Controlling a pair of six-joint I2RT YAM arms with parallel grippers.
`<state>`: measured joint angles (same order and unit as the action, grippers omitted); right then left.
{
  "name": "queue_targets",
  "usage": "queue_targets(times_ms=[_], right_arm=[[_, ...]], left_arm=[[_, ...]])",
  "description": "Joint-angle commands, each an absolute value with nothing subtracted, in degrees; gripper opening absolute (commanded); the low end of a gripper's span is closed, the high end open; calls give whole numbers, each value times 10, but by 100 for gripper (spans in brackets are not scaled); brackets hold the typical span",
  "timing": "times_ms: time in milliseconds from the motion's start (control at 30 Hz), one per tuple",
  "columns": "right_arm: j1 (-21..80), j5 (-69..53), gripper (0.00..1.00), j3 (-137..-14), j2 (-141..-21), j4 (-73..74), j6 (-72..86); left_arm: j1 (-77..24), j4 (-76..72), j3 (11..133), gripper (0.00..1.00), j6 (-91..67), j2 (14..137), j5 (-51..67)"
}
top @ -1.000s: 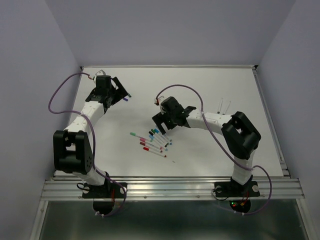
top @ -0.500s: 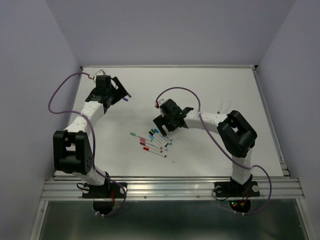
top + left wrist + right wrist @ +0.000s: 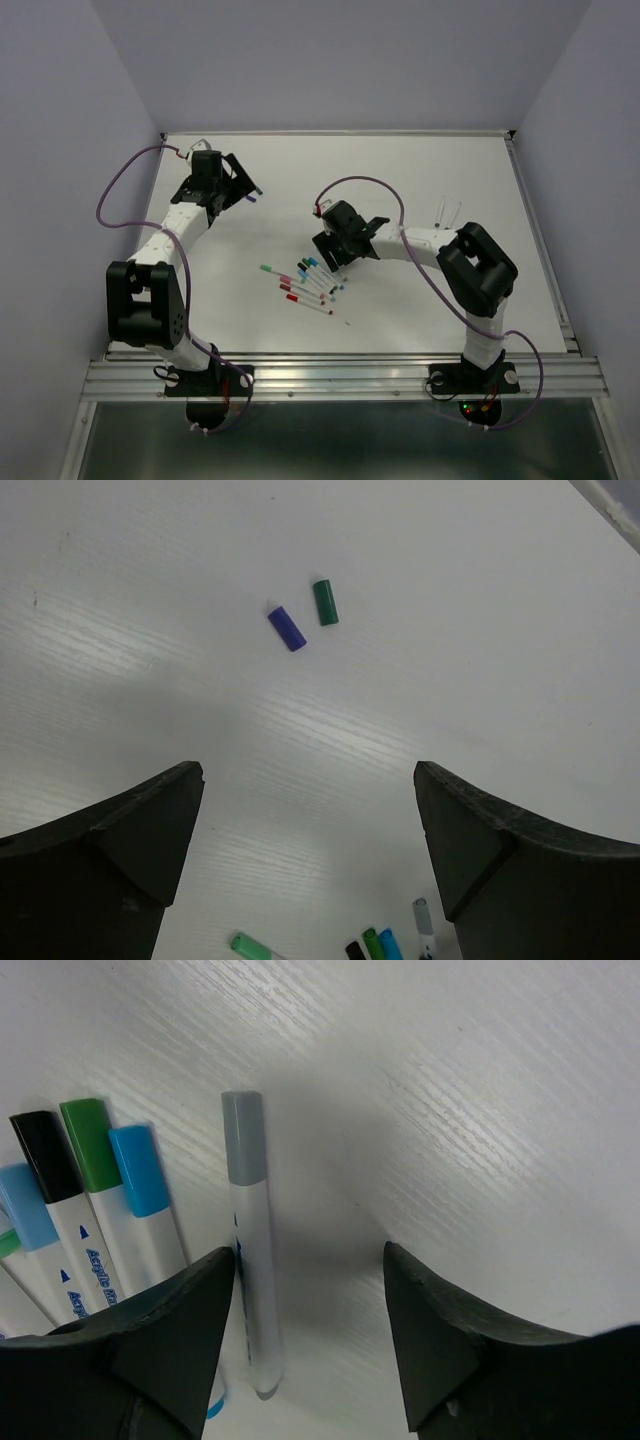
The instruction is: Open the pen caps
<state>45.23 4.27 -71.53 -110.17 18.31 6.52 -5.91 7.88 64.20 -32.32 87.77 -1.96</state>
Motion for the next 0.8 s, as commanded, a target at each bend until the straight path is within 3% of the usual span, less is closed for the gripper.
queue_targets(times_ms=[0, 200, 433, 767], right_arm=[[460, 25, 64, -688, -1082, 239, 75], [465, 13, 48, -666, -1069, 263, 76], [465, 30, 9, -654, -1060, 265, 72], [454, 105, 1, -713, -1020, 184, 63]], left_arm=[[-58, 61, 635, 99, -313, 848, -18], [-58, 61, 638, 99, -311, 852, -15], [-58, 54, 642, 99, -311, 860, 13], [-66, 15, 628, 99, -287, 858, 123]])
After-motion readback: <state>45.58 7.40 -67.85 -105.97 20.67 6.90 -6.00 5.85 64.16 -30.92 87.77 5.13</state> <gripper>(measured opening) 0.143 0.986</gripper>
